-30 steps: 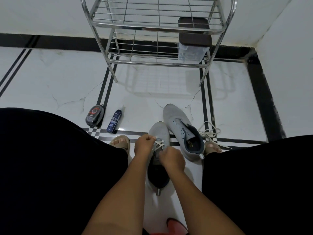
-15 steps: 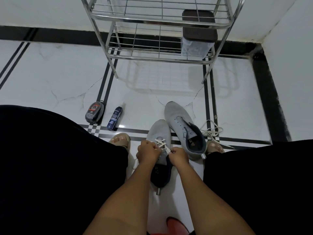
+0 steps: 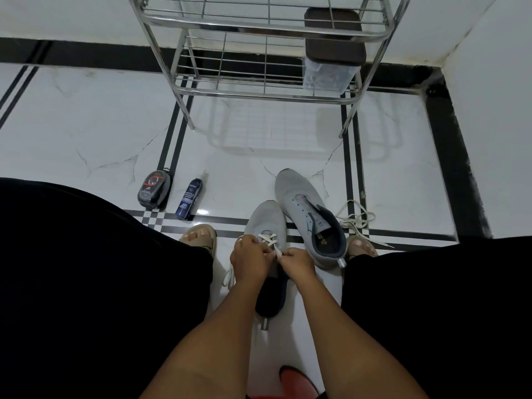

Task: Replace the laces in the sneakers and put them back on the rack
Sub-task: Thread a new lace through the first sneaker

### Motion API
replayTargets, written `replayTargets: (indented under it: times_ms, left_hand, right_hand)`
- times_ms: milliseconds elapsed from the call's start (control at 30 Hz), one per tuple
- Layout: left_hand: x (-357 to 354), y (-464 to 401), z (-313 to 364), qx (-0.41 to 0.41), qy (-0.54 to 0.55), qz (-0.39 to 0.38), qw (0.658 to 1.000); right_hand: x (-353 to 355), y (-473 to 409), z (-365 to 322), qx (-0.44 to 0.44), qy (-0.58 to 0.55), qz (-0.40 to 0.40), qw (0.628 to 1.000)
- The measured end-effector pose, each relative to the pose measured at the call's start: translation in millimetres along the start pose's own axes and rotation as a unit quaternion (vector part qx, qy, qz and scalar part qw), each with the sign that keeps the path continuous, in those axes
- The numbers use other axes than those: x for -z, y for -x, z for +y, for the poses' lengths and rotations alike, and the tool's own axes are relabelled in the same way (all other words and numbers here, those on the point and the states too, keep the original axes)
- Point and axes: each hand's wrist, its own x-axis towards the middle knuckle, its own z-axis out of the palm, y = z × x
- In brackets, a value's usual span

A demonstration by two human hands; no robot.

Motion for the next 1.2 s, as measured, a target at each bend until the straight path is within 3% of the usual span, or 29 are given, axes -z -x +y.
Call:
replayTargets:
  times_ms: [67, 133, 233, 333, 533, 667, 767, 867, 933, 967, 1033, 1067, 1100, 1133, 1200]
  left_hand:
    - [0, 1, 1, -0.023, -0.015, 0.01, 1.0]
    - [1, 0, 3, -0.037, -0.031, 0.011, 0.999]
    - [2, 1, 3, -0.039, -0.046, 0.0, 0.998]
    - [3, 7, 1, -0.032, -0.043, 0.004, 0.999]
    - [12, 21, -5, 0.099, -0.004, 0.061, 0.993]
    - [21, 29, -4, 0.158, -0.105, 0.071, 0.979]
    - [20, 30, -9, 0.159, -0.137, 0.037, 0.977]
    - [18, 31, -13, 0.18, -0.063, -0.039, 0.981]
    - [20, 31, -14, 0.177, -0.071, -0.059, 0.98]
    - [21, 32, -14, 0.176, -0.078, -0.06, 0.979]
    - [24, 31, -15, 0.174, -0.087, -0.06, 0.979]
    - [25, 31, -15, 0.172, -0.088, -0.061, 0.979]
    - [26, 31, -15, 0.17, -0.089, -0.063, 0.979]
    - [26, 30, -14, 0.166, -0.089, -0.065, 0.98]
    - [26, 30, -13, 0.149, -0.086, -0.068, 0.983]
  right_hand:
    - [-1, -7, -1, -0.054, -0.093, -0.011, 0.994]
    - [-3, -13, 0, -0.047, -0.157, -0.019, 0.986]
    - [-5, -21, 1, 0.013, -0.143, -0.016, 0.99]
    - [-10, -41, 7, 0.015, -0.112, -0.009, 0.994]
    - [-14, -55, 13, 0.01, -0.108, 0.002, 0.994]
    - [-14, -51, 14, 0.016, -0.072, -0.009, 0.997]
    - [-9, -46, 8, 0.019, -0.055, 0.023, 0.998]
    - [12, -8, -19, -0.006, -0.151, 0.108, 0.983]
    - [37, 11, -39, -0.045, -0.349, 0.107, 0.93]
    - [54, 17, -50, -0.055, -0.464, 0.124, 0.876]
    - [95, 29, -74, -0.065, -0.665, 0.237, 0.705]
    - [112, 34, -83, -0.046, -0.673, 0.32, 0.665]
    - [126, 40, -91, -0.013, -0.613, 0.385, 0.69]
    - [133, 44, -95, 0.032, -0.52, 0.424, 0.741]
    - [124, 45, -97, 0.119, -0.319, 0.41, 0.846]
